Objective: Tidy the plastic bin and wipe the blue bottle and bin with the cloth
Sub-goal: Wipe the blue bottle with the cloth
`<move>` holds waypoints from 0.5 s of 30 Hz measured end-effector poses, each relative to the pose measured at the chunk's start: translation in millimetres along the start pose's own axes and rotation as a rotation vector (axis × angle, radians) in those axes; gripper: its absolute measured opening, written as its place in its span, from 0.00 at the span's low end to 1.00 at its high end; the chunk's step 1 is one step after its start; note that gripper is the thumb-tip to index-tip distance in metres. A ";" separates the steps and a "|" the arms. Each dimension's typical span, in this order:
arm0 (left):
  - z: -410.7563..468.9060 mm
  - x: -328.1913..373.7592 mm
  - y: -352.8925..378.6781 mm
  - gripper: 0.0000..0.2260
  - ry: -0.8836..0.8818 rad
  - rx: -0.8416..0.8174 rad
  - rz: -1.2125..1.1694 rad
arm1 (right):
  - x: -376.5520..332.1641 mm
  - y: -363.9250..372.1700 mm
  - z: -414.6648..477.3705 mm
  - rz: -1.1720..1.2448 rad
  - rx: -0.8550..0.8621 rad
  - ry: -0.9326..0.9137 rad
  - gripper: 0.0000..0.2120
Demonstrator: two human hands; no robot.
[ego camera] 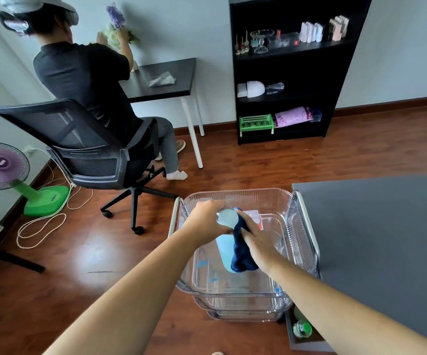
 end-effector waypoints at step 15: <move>-10.4 -15.2 3.5 0.24 0.009 0.165 -0.085 | 18.7 -15.0 2.0 0.077 0.215 0.049 0.22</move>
Point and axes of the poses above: each hand's wrist, its own z-axis towards the middle knuckle, its own y-axis out of the palm, x = y × z, the point moved 9 cm from there along z, towards the middle knuckle, and after that the axes turned 12 degrees about y, right-handed, at the moved point
